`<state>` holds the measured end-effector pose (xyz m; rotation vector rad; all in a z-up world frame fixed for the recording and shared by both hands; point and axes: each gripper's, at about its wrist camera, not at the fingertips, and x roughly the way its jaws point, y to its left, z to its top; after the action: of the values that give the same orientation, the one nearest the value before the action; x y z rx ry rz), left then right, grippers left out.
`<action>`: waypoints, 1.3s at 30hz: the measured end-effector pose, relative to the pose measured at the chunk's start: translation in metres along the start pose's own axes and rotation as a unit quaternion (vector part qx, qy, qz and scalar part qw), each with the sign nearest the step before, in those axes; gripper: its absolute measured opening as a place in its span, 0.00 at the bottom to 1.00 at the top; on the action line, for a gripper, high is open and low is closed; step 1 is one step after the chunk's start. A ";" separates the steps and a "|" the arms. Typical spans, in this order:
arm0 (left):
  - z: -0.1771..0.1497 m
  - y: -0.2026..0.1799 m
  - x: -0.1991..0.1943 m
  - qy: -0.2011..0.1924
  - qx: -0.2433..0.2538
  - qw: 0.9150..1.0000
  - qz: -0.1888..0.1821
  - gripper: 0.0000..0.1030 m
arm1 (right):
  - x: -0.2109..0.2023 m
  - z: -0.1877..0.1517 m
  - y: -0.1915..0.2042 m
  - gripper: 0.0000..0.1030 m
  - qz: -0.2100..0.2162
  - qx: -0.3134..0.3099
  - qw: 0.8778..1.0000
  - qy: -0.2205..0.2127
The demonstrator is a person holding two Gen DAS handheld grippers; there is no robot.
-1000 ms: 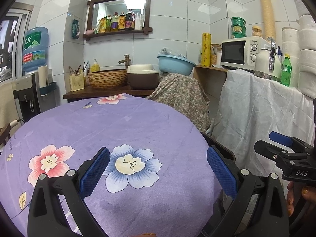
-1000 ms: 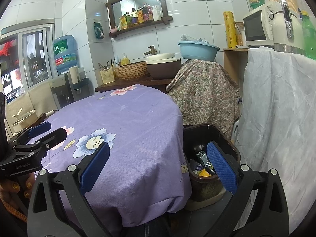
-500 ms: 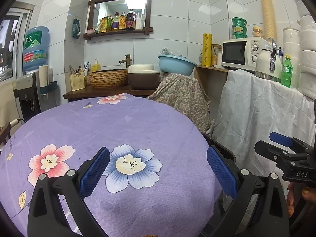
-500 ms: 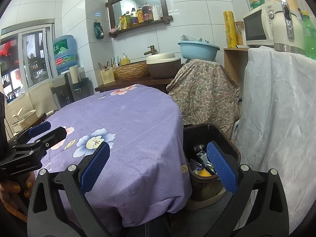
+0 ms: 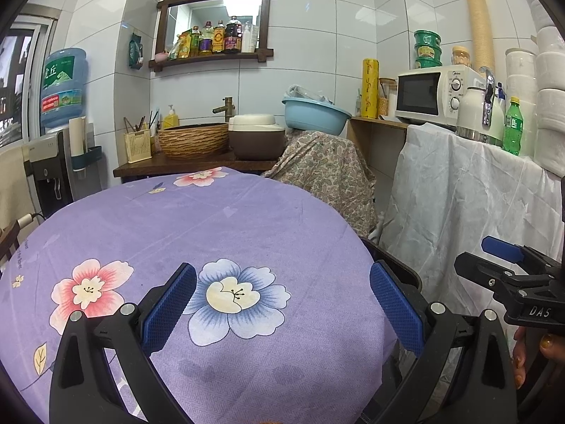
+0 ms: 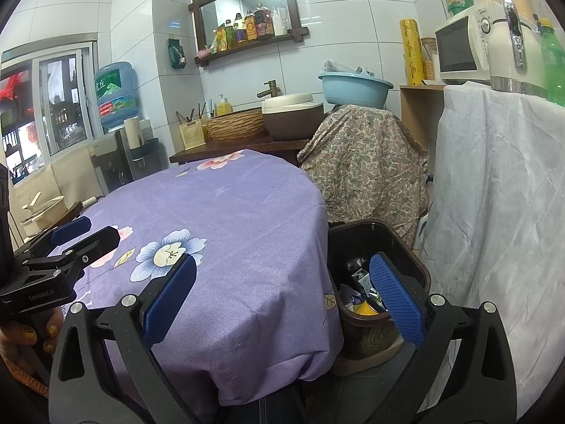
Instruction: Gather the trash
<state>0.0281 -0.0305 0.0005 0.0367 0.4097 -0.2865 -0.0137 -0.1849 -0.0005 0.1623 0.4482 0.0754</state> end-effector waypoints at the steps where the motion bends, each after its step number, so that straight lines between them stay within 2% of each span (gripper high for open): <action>1: 0.000 0.000 0.000 0.000 0.000 1.000 0.000 0.95 | -0.001 -0.001 0.000 0.94 0.000 0.000 1.000 0.000; 12: 0.000 0.005 0.003 0.002 -0.009 1.000 0.010 0.95 | 0.003 -0.001 -0.003 0.94 -0.001 0.001 1.000 0.004; 26: 0.002 0.045 0.003 0.007 -0.025 0.997 0.077 0.95 | 0.010 0.000 -0.014 0.94 -0.008 0.015 1.000 0.019; 39: 0.003 0.062 0.005 0.011 -0.040 0.995 0.093 0.95 | 0.016 -0.001 -0.008 0.94 -0.007 0.001 1.000 0.027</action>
<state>0.0508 0.0273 -0.0003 -0.0012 0.4366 -0.0861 0.0006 -0.1904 -0.0098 0.1586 0.5026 0.0656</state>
